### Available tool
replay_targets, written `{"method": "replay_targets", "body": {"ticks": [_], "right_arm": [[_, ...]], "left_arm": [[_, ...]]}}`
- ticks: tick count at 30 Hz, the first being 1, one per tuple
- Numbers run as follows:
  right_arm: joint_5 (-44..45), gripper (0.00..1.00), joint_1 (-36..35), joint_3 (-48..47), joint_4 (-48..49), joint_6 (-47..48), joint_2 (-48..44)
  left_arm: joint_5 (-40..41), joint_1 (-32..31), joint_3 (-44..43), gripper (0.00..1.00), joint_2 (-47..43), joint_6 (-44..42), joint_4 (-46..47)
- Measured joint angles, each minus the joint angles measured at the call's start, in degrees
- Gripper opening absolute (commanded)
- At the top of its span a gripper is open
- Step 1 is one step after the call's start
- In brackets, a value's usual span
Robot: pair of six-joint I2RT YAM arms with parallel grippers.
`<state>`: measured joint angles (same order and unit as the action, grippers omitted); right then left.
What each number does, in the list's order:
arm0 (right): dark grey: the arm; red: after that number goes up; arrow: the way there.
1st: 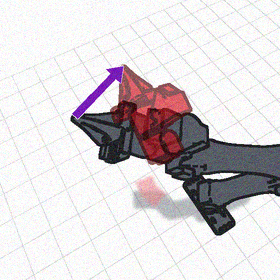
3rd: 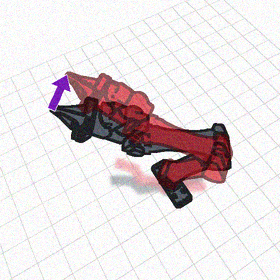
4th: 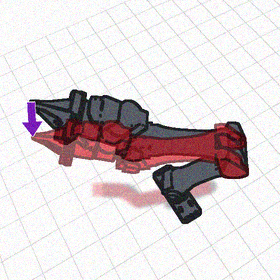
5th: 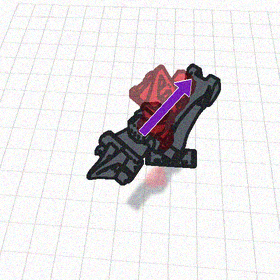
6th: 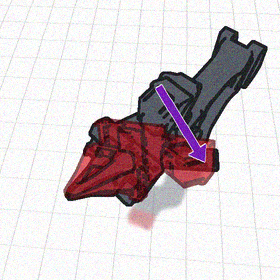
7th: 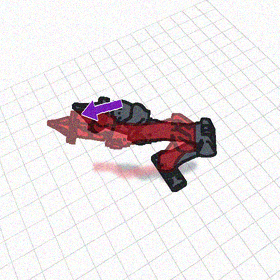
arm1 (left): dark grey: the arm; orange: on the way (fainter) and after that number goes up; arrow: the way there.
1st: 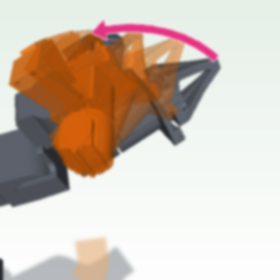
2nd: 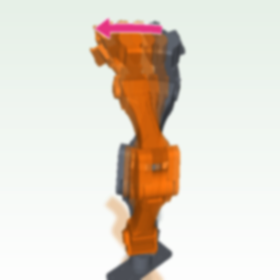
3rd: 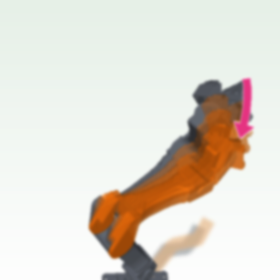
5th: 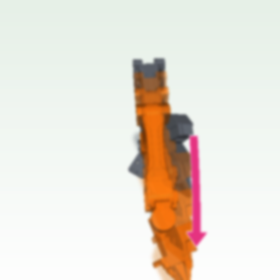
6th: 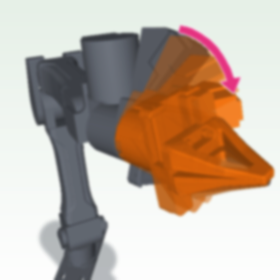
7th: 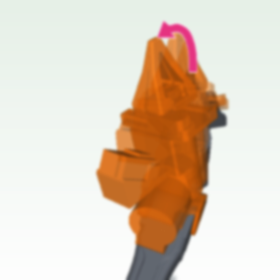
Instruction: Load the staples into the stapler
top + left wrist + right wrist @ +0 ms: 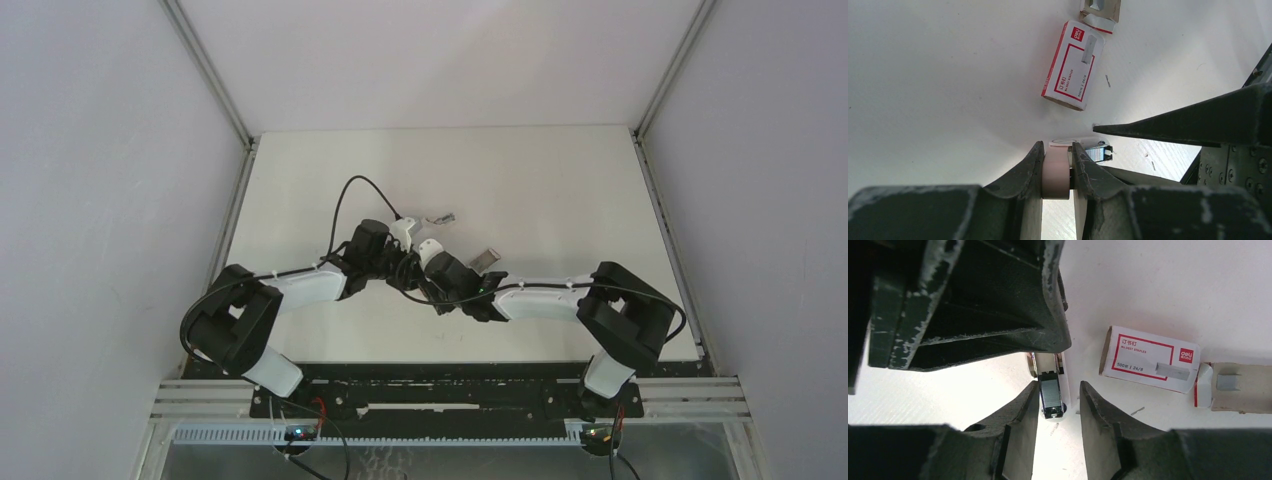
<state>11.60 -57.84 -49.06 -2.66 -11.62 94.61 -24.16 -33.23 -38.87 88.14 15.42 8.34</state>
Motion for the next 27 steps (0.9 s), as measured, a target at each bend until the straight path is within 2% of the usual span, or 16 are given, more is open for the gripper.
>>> {"method": "replay_targets", "body": {"ticks": [9, 17, 27], "right_arm": [[0.4, 0.38, 0.3, 0.0, -1.5, -0.7, -4.5], [-0.2, 0.37, 4.2, 2.1, -1.9, -2.3, -11.6], [-1.4, 0.37, 9.0, 9.6, -1.6, -4.0, -15.0]], "left_arm": [[0.5, 0.2, 0.0, 0.16, -0.2, 1.0, 0.0], [2.0, 7.5, 5.1, 0.17, -2.1, 8.1, 0.5], [14.1, 8.2, 5.6, 0.18, -11.1, 9.1, -9.5]]}}
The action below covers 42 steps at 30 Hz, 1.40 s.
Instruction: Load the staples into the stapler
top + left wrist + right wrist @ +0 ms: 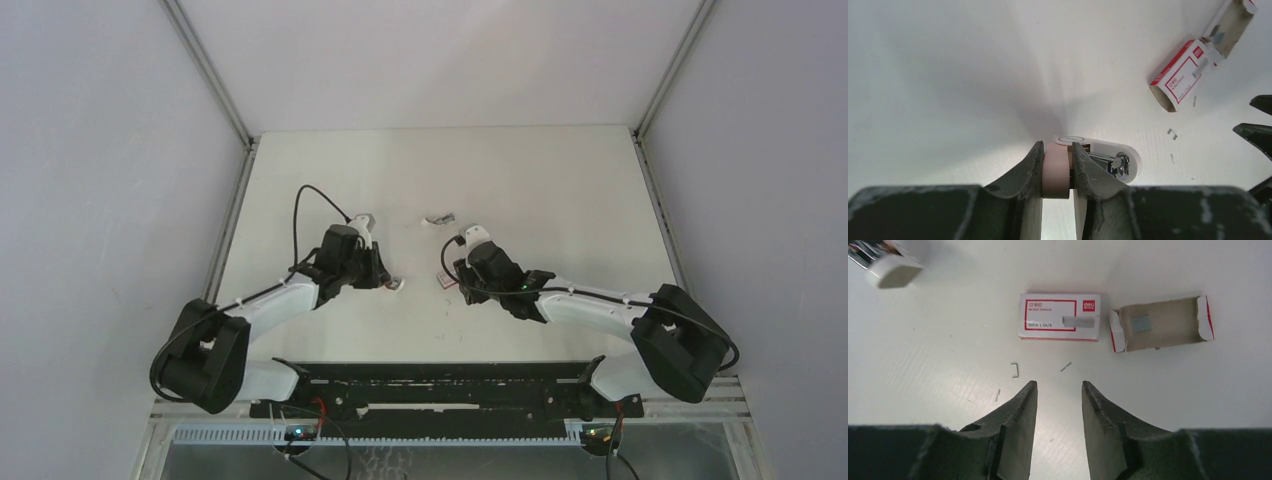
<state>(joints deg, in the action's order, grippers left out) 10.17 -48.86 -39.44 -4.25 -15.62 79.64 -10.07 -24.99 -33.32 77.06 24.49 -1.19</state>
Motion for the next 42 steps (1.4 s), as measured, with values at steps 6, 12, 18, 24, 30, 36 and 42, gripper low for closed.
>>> {"method": "replay_targets", "body": {"ticks": [6, 12, 18, 24, 30, 36, 42], "right_arm": [[-1.2, 0.37, 1.2, 1.4, 0.7, -0.3, -1.5], [-2.0, 0.37, 1.8, 1.9, 1.7, -0.4, -2.3], [-2.6, 0.37, 2.2, 2.6, 1.9, -0.5, -2.8], [-2.8, 0.37, 3.1, 3.4, 2.0, -1.0, -4.7], [-3.3, 0.37, 4.2, 4.0, 2.1, -1.3, -5.6], [-3.7, 0.37, 4.7, 4.3, 2.3, -1.4, -5.6], [-6.1, 0.39, 5.2, 4.3, 3.4, -3.0, -5.7]], "left_arm": [[7.0, -0.6, 0.0, 0.2, -4.7, -0.1, -5.9], [14.0, -3.8, -0.6, 0.22, -6.4, -0.5, -12.1], [20.4, -8.8, -3.1, 0.23, -5.3, -1.2, -17.1], [23.8, -10.5, -4.6, 0.23, -4.6, -1.1, -18.6], [23.9, -10.6, -4.6, 0.27, -5.8, -0.6, -18.9], [23.4, -10.6, -4.6, 0.27, -7.6, -0.1, -18.6], [23.5, -10.7, -4.9, 0.27, -7.3, -0.1, -18.7]]}}
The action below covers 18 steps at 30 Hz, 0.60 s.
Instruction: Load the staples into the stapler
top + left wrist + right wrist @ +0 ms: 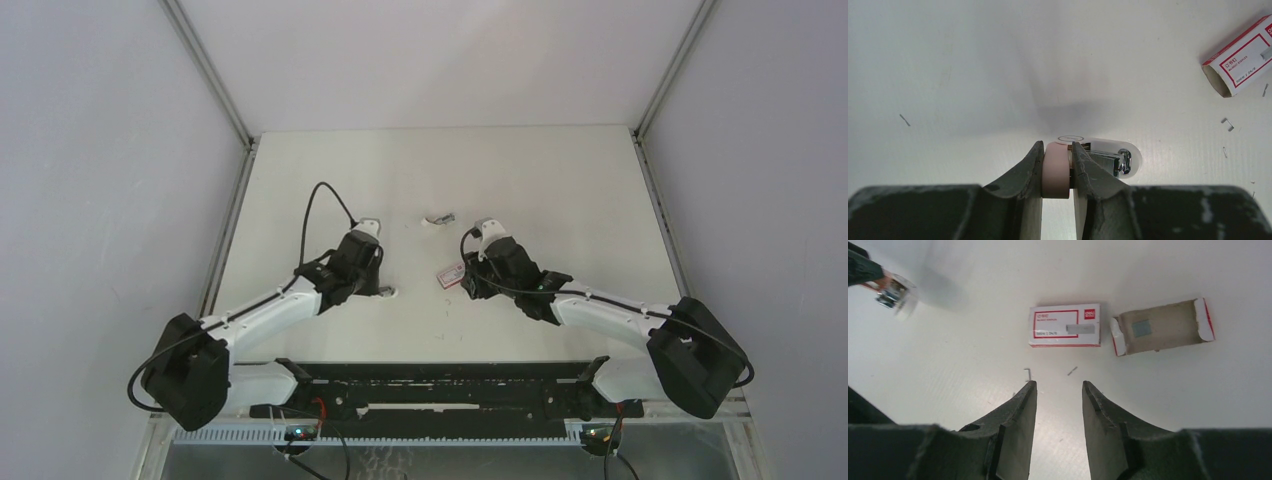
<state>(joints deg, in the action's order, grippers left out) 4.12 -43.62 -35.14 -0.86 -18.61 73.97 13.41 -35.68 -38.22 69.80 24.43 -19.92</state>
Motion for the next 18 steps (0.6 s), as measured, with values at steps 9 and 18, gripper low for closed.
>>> {"method": "replay_targets", "body": {"ticks": [9, 18], "right_arm": [[-3.4, 0.39, 0.0, 0.2, 3.6, -3.2, 0.1], [-3.4, 0.39, 0.3, 0.8, 3.8, -3.3, 0.0]], "left_arm": [[5.1, -5.0, -5.6, 0.29, 5.5, -0.2, -3.3], [12.7, -10.4, -10.6, 0.33, 12.5, -0.1, -8.0]]}}
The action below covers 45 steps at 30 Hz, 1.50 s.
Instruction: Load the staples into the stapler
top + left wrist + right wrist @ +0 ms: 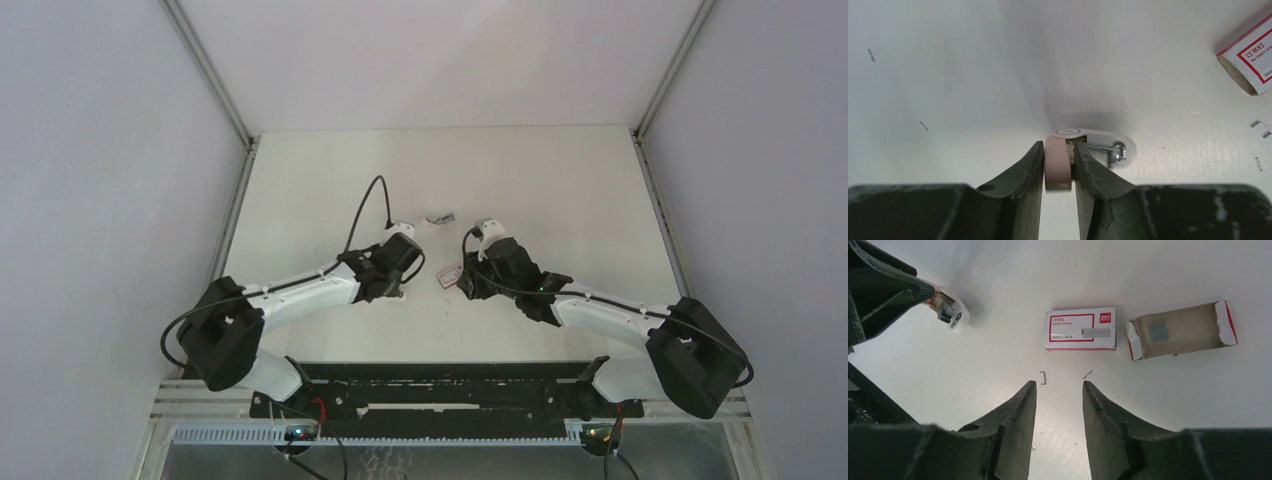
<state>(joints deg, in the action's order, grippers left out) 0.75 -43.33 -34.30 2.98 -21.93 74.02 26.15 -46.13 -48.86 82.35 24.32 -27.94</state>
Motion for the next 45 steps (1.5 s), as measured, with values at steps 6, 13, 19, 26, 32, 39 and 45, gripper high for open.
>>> {"method": "replay_targets", "body": {"ticks": [6, 13, 19, 26, 32, 39, 45], "right_arm": [[0.0, 0.39, 0.3, 0.2, 0.0, 0.0, -0.6], [0.1, 0.39, 1.5, 1.0, -0.1, 0.0, -2.5], [0.2, 0.4, 2.6, 1.4, -0.3, 0.0, -4.1], [0.0, 0.42, 4.7, 2.7, -0.2, 0.1, -7.1], [-1.4, 0.49, 5.8, 4.2, -0.2, 0.1, -9.1], [-3.0, 0.55, 5.9, 4.8, 0.0, 0.5, -10.6], [-3.7, 0.56, 6.1, 4.8, 0.2, 0.5, -10.7]], "left_arm": [[3.3, -3.3, -2.9, 0.41, 4.3, 0.1, -2.4], [4.1, -5.2, -4.4, 0.51, 5.1, 0.2, -3.9], [-1.4, -5.5, -4.3, 0.66, 3.3, 0.2, -3.1], [-12.4, -4.2, -1.6, 0.78, -6.1, -2.1, 4.3], [-28.8, 5.5, 6.8, 0.78, -7.6, -5.6, 16.7], [-45.5, 14.4, 13.9, 0.77, -5.1, -5.9, 29.4], [-50.9, 17.7, 17.6, 0.78, -4.3, -5.4, 35.9]]}}
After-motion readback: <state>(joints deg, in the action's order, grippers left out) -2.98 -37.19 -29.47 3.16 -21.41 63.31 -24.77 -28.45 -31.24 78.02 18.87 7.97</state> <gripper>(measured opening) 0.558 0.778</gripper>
